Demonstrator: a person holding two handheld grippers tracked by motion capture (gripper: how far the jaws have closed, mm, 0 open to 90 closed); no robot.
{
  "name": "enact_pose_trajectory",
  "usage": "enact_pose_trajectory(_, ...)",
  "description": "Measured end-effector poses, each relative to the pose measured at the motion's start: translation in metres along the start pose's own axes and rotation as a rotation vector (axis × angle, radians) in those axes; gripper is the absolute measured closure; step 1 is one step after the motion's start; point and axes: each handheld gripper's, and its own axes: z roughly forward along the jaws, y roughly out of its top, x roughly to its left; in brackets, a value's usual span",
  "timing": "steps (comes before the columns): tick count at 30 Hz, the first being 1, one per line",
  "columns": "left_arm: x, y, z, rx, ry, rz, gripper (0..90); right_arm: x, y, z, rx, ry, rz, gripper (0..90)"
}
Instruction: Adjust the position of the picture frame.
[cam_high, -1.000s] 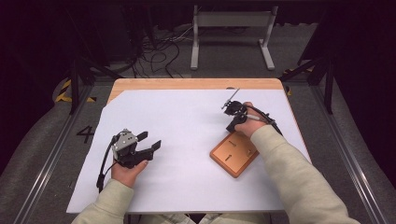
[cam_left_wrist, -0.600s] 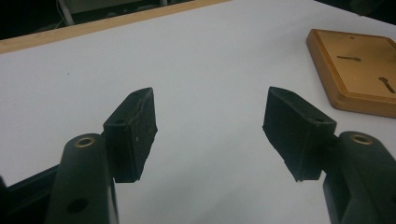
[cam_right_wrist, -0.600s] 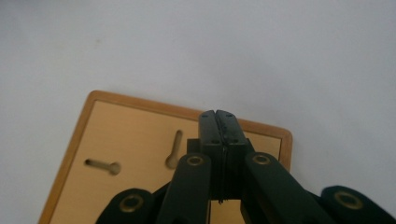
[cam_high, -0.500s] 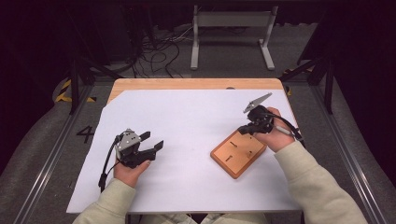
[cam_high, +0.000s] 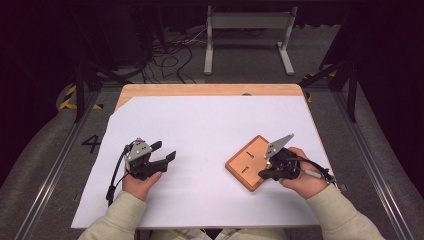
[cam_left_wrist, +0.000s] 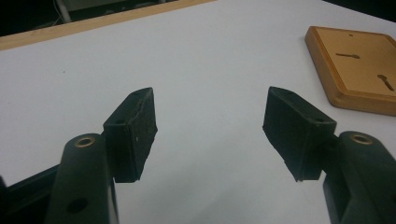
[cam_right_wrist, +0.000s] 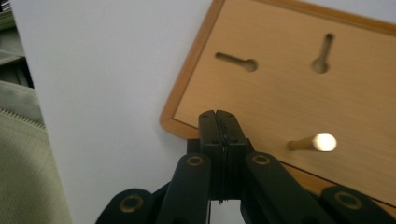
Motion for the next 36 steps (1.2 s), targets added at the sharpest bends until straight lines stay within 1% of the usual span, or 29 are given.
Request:
enact_pose_trajectory(2, 0.0, 0.0, 0.0, 0.002, 0.0, 0.001, 34.8, 0.005, -0.004, 0.005, 0.0, 0.014, -0.002, 90.0)
enact_pose_trajectory(3, 0.0, 0.0, 0.0, 0.003, 0.001, 0.001, 34.8, 0.007, -0.006, 0.008, 0.008, 0.023, -0.008, 90.0)
enact_pose_trajectory(7, -0.001, 0.0, 0.0, 0.001, -0.001, 0.001, 34.8, 0.018, -0.009, 0.017, 0.065, 0.054, -0.05, 90.0)
enact_pose_trajectory(8, -0.001, 0.0, 0.0, 0.001, -0.001, 0.001, 34.8, 0.018, -0.009, 0.017, 0.065, 0.054, -0.05, 90.0)
enact_pose_trajectory(12, 0.0, 0.0, 0.0, 0.001, 0.0, 0.0, 34.8, 0.023, -0.01, 0.024, 0.107, 0.062, -0.066, 90.0)
enact_pose_trajectory(16, 0.0, 0.0, 0.0, 0.002, 0.002, 0.001, 34.8, 0.022, -0.009, 0.031, 0.117, 0.054, -0.064, 90.0)
enact_pose_trajectory(18, 0.0, 0.0, 0.001, 0.001, -0.001, -0.006, 34.8, 0.023, -0.008, 0.032, 0.128, 0.057, -0.06, 90.0)
enact_pose_trajectory(22, -0.001, 0.0, 0.001, 0.003, -0.004, -0.002, 34.8, 0.021, -0.003, 0.036, 0.105, 0.048, -0.057, 90.0)
enact_pose_trajectory(30, 0.0, 0.0, 0.0, 0.003, -0.003, 0.003, 34.8, 0.01, 0.021, 0.052, 0.073, 0.016, -0.048, 90.0)
enact_pose_trajectory(35, 0.0, 0.0, 0.0, 0.003, -0.004, 0.002, 34.8, 0.006, 0.027, 0.057, 0.043, -0.008, -0.027, 90.0)
enact_pose_trajectory(36, 0.0, 0.0, 0.0, 0.002, -0.004, 0.004, 34.8, 0.005, 0.029, 0.058, 0.037, -0.013, -0.017, 90.0)
